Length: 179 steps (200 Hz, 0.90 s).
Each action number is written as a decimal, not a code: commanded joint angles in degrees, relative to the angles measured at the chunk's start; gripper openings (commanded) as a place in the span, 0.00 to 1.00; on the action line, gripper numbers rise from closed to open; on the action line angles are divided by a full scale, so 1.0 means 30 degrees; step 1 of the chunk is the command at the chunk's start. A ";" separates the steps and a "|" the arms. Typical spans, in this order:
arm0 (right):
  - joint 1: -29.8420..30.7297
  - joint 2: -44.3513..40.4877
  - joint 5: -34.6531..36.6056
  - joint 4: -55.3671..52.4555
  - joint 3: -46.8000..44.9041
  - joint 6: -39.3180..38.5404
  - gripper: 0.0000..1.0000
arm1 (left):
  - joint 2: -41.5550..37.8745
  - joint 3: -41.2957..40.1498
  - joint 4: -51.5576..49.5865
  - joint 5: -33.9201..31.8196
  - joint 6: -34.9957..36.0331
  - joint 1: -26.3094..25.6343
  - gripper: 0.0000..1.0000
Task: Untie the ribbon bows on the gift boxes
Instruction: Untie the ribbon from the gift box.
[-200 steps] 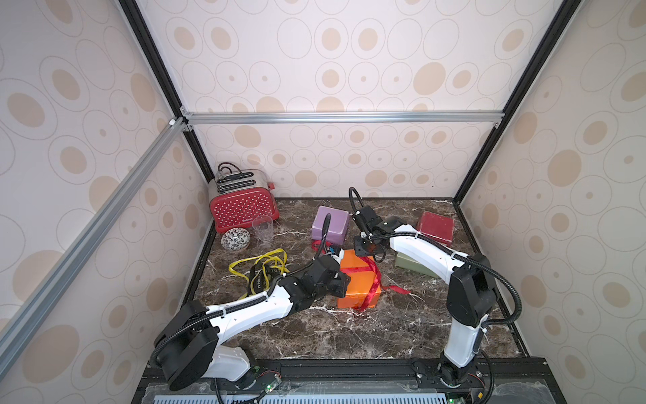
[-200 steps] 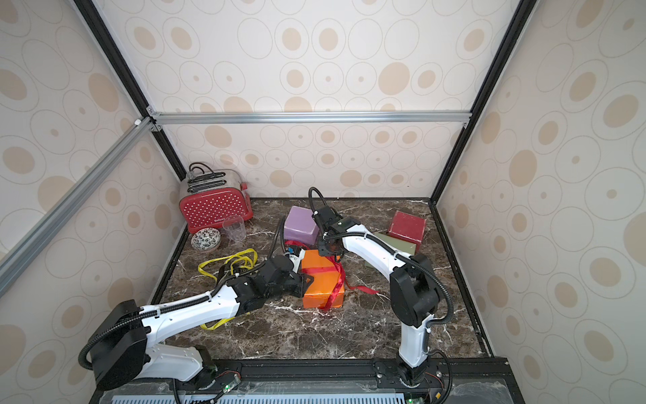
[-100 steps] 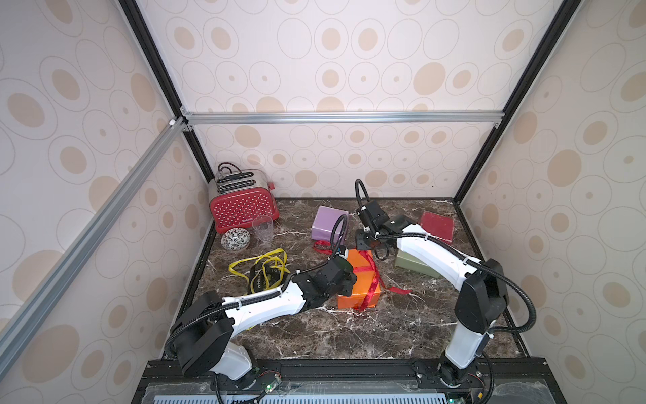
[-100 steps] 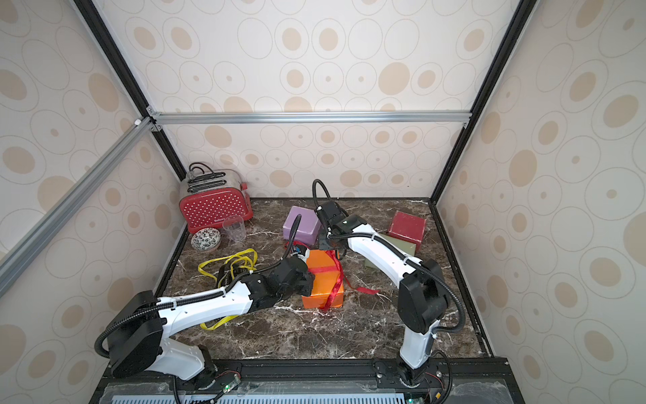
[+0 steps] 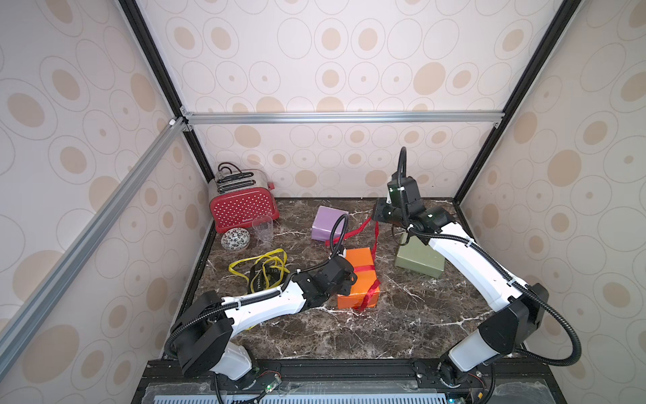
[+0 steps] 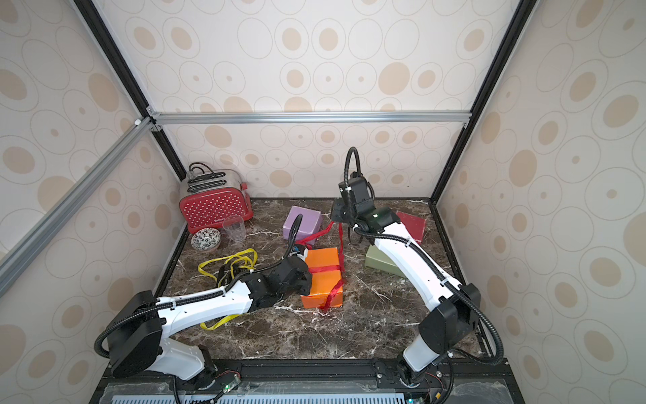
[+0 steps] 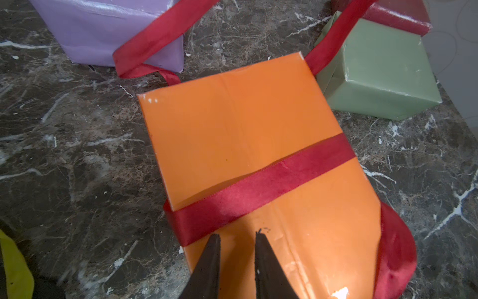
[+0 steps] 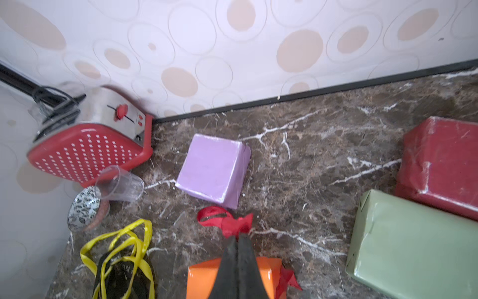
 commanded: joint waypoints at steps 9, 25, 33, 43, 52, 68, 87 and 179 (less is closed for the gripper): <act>-0.0721 0.0915 0.0824 0.0251 0.2706 -0.0470 0.00 | 0.0523 0.0295 -0.1559 -0.0421 -0.0088 -0.0045 0.25; -0.1151 0.1847 0.0671 -0.0325 0.4279 -0.0818 0.00 | 0.0500 0.0295 -0.1559 -0.0421 -0.0059 -0.0048 0.25; -0.1372 0.2347 0.0640 -0.0622 0.4973 -0.0990 0.00 | 0.0471 0.0288 -0.1527 -0.0414 -0.0002 -0.0048 0.25; -0.1582 0.2965 0.0683 -0.0943 0.5793 -0.1227 0.02 | 0.0373 0.0245 -0.1501 -0.0421 0.0019 -0.0048 0.26; -0.1800 0.3515 0.0760 -0.1271 0.6359 -0.1359 0.04 | 0.0295 0.0193 -0.1464 -0.0428 0.0035 -0.0048 0.26; -0.2326 0.4540 0.0634 -0.1983 0.7326 -0.1242 0.05 | 0.0161 0.0127 -0.1394 -0.0419 0.0096 -0.0059 0.26; -0.3260 0.5453 -0.0124 -0.2841 0.8133 -0.0699 0.10 | -0.0044 0.0010 -0.1218 -0.0391 0.0234 -0.0048 0.27; -0.5167 -0.2415 -0.4116 0.2536 -0.4035 0.2467 0.64 | -0.1406 -0.0586 -0.0844 -0.1106 0.0752 -0.0021 0.33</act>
